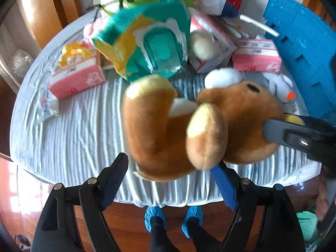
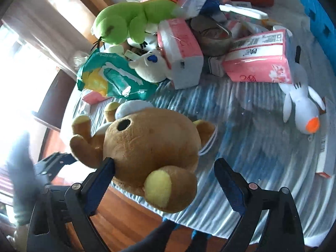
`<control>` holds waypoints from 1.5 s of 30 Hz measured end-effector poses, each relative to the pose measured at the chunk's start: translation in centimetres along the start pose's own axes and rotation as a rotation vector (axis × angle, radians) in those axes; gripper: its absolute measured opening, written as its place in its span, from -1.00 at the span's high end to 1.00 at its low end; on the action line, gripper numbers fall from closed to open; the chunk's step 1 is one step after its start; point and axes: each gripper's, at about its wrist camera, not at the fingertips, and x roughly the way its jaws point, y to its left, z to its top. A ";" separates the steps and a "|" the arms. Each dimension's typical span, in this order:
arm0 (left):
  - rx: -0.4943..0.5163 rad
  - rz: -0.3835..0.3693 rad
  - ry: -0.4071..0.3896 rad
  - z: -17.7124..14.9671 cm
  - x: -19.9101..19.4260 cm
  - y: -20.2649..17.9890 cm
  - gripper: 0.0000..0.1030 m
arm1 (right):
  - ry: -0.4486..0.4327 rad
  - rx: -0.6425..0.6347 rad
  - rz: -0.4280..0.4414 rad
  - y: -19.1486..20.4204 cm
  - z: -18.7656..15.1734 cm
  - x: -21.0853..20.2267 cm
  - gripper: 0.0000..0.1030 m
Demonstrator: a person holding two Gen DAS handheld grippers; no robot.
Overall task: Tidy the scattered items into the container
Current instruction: 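Lift the brown teddy bear with the left tool toward the crate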
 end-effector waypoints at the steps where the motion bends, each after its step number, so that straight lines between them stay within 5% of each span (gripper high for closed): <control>1: 0.001 0.020 -0.005 -0.1 0.2 -0.2 -0.55 | -0.009 -0.010 -0.009 0.2 0.1 -0.3 -0.90; 9: -0.013 0.033 -0.010 0.1 1.2 0.0 -0.55 | 0.011 -0.046 -0.038 1.9 2.0 1.4 -0.99; 11: 0.004 0.034 -0.023 0.3 1.5 0.0 -0.53 | 0.046 -0.025 0.010 1.6 2.1 3.1 -0.99; 14: 0.043 0.046 -0.046 0.7 1.7 -0.2 -0.39 | 0.091 -0.035 -0.033 2.0 1.7 4.7 -0.85; 21: 0.115 -0.015 -0.170 1.4 -2.8 -1.4 -0.30 | -0.050 -0.023 -0.061 2.4 1.7 -1.0 -0.73; 32: 0.293 -0.122 -0.432 7.6 -11.6 -6.3 -0.30 | -0.372 -0.001 -0.190 3.5 3.7 -13.3 -0.74; 45: 0.375 -0.189 -0.492 9.9 -12.6 -7.5 -0.30 | -0.450 0.055 -0.289 4.5 3.5 -16.2 -0.75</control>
